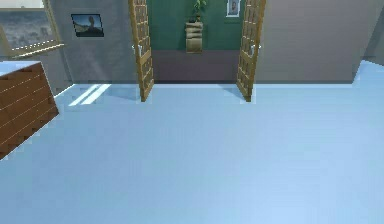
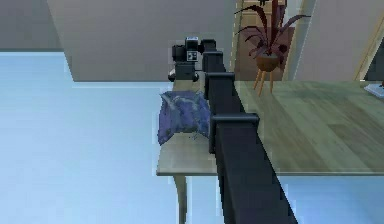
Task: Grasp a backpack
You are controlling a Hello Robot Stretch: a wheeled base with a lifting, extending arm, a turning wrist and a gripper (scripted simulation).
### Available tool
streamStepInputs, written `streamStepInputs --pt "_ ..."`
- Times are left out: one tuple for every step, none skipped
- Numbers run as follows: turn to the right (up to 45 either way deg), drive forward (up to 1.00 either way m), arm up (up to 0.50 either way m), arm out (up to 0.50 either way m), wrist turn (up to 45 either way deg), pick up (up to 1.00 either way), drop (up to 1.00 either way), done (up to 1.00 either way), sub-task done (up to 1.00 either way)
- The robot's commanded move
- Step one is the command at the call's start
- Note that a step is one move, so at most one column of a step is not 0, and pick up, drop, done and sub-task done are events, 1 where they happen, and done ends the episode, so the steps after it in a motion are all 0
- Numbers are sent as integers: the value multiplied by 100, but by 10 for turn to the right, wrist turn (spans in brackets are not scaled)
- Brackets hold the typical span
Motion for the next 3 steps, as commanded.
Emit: streamStepInputs --pt "0 0 0 0 450 0 0 0 0" --pt "0 0 0 0 150 0 0 0 0" --pt "0 0 0 0 -450 0 0 0 0"
